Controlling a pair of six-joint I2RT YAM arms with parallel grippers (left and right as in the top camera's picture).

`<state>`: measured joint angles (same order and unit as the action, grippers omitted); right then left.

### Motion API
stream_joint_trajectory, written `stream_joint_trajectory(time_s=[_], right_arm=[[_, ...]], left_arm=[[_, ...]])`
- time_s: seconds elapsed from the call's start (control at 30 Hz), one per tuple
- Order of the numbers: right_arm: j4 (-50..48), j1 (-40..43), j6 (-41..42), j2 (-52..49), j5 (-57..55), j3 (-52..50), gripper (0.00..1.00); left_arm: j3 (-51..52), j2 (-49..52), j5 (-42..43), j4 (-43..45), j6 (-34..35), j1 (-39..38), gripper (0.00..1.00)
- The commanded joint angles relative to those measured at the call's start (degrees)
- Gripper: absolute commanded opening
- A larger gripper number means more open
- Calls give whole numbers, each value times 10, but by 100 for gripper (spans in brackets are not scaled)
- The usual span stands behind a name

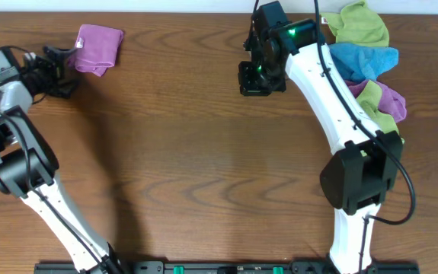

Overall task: Fold the cloth
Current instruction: 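Release the cloth and pull the left gripper back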

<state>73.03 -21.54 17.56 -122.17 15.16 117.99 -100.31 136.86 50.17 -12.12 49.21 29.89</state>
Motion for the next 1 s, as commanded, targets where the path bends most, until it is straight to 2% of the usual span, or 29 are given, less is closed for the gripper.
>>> stream_joint_trajectory(time_s=[0.0, 0.27, 0.4, 0.53, 0.6, 0.77, 0.97], right_arm=[[-3, -9, 9, 4, -3, 5, 2], [-4, -9, 8, 9, -10, 6, 2], [3, -3, 8, 40, -69, 6, 2], [16, 1, 8, 88, -129, 6, 2], [27, 2, 8, 123, -159, 6, 1], [63, 1, 8, 194, -221, 3, 2], [64, 1, -26, 289, -225, -7, 2]], left_arm=[[0, -52, -17, -36, -74, 7, 96], [0, -193, -135, -199, -258, 5, 96], [0, -287, -224, -307, -347, -11, 96], [2, -359, -238, -377, -397, -39, 96], [10, -398, -250, -402, -416, -69, 96], [40, -494, -351, -438, -422, -181, 96], [90, -607, -556, -457, -422, -376, 96]])
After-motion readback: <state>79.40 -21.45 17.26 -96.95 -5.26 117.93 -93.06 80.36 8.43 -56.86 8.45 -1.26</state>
